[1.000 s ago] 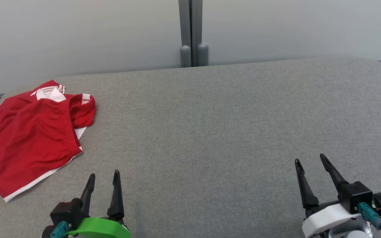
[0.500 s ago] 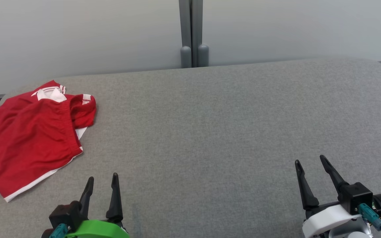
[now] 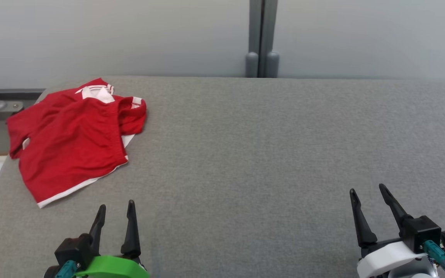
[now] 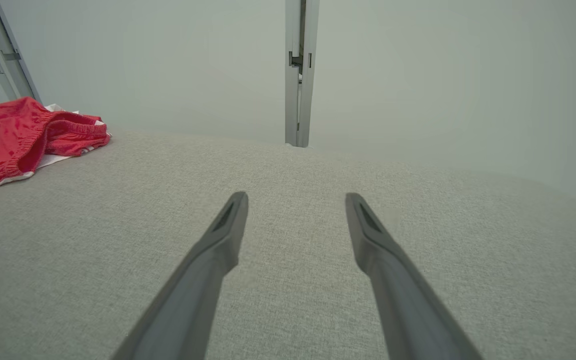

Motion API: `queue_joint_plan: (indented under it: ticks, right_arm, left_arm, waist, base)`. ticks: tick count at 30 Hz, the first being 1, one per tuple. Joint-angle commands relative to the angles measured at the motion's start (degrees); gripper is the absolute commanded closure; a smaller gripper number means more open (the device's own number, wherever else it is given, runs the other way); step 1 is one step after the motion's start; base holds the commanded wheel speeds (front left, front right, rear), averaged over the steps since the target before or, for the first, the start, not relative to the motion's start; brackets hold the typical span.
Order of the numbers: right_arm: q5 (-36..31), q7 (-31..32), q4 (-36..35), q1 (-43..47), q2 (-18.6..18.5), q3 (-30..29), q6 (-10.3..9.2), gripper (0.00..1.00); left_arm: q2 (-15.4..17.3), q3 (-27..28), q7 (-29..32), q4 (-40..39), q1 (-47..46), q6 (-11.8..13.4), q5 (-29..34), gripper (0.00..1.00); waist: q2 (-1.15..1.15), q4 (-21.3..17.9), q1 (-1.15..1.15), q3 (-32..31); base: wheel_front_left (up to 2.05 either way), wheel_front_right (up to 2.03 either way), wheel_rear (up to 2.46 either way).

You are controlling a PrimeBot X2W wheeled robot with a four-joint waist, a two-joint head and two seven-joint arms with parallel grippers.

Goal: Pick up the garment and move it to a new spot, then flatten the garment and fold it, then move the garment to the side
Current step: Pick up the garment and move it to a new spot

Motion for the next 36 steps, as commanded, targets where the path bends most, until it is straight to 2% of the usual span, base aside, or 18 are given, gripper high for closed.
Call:
queue_joint_plan:
  ticks: [1,8,14,29,36]
  right_arm:
    - [0.32,-0.14,-0.12,0.24,-0.23,0.12,-0.02,0.0]
    - [0.69,-0.14,-0.12,-0.64,-0.23,0.42,-0.02,0.0]
    - [0.64,-0.13,0.12,-1.27,-0.24,0.86,-0.02,0.0]
    - [-1.17,-0.13,-0.67,-3.7,-0.24,1.02,-0.02,0.0]
    - [-2.74,-0.14,-1.45,-5.88,-0.25,0.53,-0.02,0.0]
  left_arm:
    - [0.37,0.42,-0.06,-0.39,-0.08,0.12,0.6,0.0]
    - [0.35,1.5,-0.05,-1.38,-0.29,0.0,0.89,0.0]
    - [0.35,2.05,-0.06,-1.79,0.1,-0.22,1.12,0.0]
    - [0.35,3.32,-0.06,-3.91,-1.95,0.95,-0.08,0.0]
    - [0.36,7.3,-0.06,-7.87,-7.36,0.4,1.34,0.0]
  waist:
    - [0.0,4.79,0.0,0.4]
    - [0.0,11.25,0.0,0.9]
    - [0.0,13.49,0.0,1.3]
    - [0.0,10.7,0.0,5.13]
    - [0.0,8.61,0.0,8.81]
  base:
    - [0.0,0.0,0.0]
    - [0.0,0.0,0.0]
    - [0.0,0.0,0.0]
    - [0.0,0.0,0.0]
    - [0.0,0.0,0.0]
